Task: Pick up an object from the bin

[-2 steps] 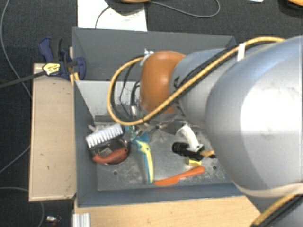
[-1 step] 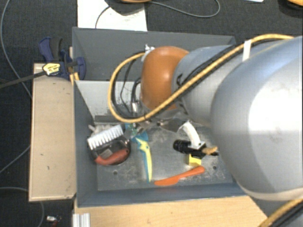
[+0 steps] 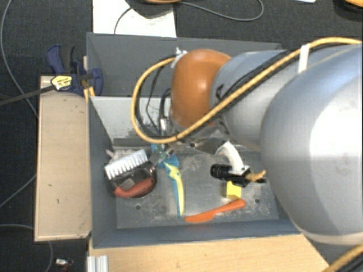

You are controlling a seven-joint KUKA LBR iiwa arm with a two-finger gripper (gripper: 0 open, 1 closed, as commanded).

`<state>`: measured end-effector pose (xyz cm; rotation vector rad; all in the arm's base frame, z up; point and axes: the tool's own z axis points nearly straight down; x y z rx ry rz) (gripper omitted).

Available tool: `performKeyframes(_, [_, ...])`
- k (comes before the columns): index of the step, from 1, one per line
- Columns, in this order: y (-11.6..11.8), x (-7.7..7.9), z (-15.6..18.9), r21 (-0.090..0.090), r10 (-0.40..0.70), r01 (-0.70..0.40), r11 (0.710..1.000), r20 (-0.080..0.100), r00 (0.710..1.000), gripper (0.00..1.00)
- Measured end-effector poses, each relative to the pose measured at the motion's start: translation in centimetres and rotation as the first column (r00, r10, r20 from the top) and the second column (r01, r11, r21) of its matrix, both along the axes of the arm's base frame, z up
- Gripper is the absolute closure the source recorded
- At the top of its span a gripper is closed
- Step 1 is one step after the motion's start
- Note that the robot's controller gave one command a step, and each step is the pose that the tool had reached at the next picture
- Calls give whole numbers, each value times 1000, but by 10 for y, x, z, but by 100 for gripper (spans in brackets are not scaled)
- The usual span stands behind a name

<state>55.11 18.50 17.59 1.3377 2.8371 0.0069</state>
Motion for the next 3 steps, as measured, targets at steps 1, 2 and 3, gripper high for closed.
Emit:
performKeyframes(1, [0,1,7,0,3,-3,1000,1,1000,100])
performKeyframes(2, [0,-1,26,-2,7,-7,1000,-6,1000,100])
performKeyframes(3, [0,1,57,0,9,-9,1000,2,1000,100])
